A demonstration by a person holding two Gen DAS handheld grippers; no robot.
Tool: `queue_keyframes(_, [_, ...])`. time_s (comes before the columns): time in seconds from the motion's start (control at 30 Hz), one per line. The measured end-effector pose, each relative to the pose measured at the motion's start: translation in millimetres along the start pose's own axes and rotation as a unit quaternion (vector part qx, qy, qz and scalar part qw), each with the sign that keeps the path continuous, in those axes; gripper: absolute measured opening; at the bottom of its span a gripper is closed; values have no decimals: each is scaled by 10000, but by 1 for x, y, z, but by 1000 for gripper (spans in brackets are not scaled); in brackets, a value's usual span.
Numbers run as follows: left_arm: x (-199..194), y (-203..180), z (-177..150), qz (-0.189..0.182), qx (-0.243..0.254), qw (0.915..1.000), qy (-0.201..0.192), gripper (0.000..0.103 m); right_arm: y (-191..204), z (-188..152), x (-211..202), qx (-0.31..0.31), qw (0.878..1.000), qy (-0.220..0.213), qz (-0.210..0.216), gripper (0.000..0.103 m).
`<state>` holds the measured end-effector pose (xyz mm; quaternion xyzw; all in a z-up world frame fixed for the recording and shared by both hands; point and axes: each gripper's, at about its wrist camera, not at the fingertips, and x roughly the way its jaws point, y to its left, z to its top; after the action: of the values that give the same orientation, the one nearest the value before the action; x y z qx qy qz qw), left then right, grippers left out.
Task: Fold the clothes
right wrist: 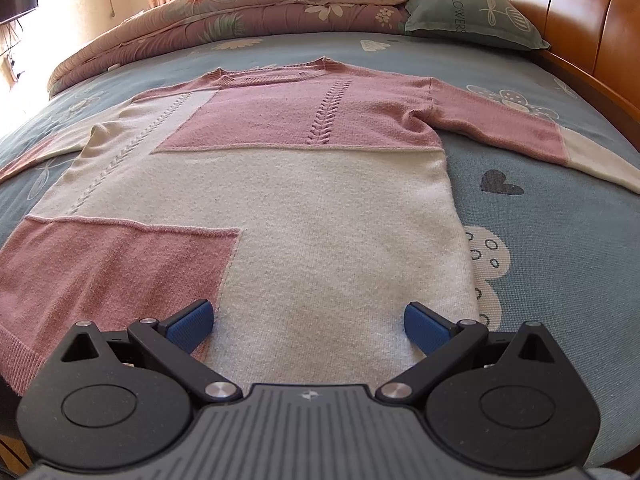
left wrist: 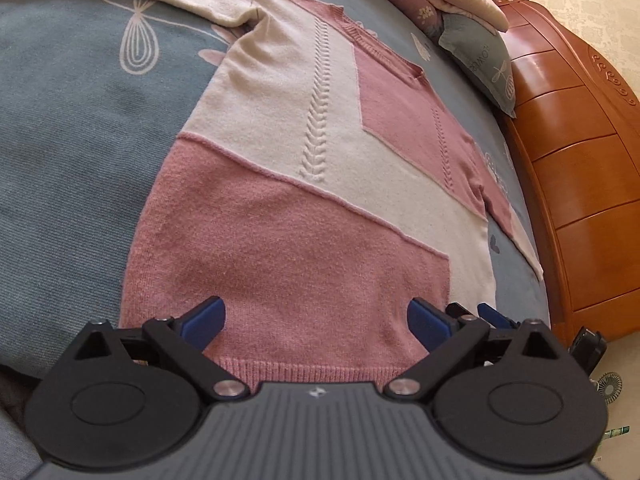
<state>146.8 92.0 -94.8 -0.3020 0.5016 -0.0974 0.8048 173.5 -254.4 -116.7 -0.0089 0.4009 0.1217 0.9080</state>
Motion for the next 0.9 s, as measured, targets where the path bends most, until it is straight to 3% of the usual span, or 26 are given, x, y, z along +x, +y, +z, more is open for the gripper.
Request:
queue_keyframes(0.17, [-17,17,-3,467,-461,9972,-351,97,-1,0,-1,17,10000,-4,19,103])
queue_keyframes(0.3, [-19,12,-7,132,-452,9988,-132,97,-1,-1,0,8,10000,-1,14,103])
queue_keyframes(0.37, [-13,9,-11,413,-307,9987,-28,97,-1,0,0,10,10000,2,13,103])
queue_keyframes(0.47, [-21,9,-13,738,-351,9962,-305,97,-2,-1,-1,26,10000,-4,30,103])
queue_keyframes(0.77, [12,-47,-1,-19,633,9977,-231,98,-6,0,-2,181,9998,-44,111,103])
queue_keyframes(0.9, [33,-36,-5,-42,457,9988,-159,98,-19,3,-10,616,9973,-227,327,103])
